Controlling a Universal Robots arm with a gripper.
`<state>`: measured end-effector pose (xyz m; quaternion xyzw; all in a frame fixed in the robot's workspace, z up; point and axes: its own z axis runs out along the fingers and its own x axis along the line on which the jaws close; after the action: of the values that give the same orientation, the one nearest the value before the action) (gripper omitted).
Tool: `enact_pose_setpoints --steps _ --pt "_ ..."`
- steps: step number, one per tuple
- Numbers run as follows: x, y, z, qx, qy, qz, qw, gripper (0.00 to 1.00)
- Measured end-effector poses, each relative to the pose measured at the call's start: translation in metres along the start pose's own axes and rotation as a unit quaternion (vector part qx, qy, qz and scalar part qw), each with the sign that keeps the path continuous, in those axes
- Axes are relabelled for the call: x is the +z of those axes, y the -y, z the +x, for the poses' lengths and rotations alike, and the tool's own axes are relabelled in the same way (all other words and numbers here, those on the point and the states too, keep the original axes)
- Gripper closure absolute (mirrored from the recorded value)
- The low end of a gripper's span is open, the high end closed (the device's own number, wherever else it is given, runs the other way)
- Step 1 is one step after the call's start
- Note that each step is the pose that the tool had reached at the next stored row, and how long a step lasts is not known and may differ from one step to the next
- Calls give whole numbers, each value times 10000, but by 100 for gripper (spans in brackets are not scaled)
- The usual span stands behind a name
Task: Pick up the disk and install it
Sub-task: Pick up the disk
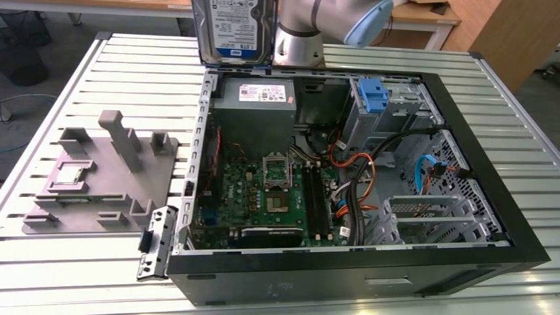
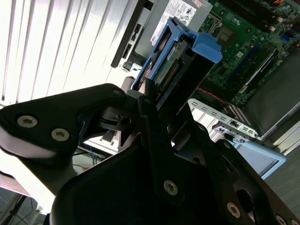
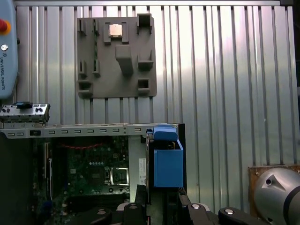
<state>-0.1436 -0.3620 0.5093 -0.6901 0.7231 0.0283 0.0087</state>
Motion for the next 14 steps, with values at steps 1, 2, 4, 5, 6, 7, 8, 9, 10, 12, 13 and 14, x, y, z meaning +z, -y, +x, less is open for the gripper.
enact_pose_setpoints --steps 1,2,4,5,6,7,8,9,10,12,13,14 --pt "0 13 0 0 0 0 10000 65" --pt "-1 29 -1 0 0 0 10000 65" --pt "-2 69 -3 1 0 0 10000 65" --pt "-2 90 -4 0 0 0 10000 65" --pt "-3 112 -5 0 0 0 10000 65" --pt "-4 132 -6 0 0 0 10000 65" --pt "-4 154 -7 0 0 0 10000 65" --pt "-4 176 -8 0 0 0 10000 65" --pt "-5 195 -9 0 0 0 10000 65" --pt "-6 230 -11 0 0 0 10000 65" --pt "-6 245 -12 0 0 0 10000 65" --pt "-7 259 -12 0 0 0 10000 65"
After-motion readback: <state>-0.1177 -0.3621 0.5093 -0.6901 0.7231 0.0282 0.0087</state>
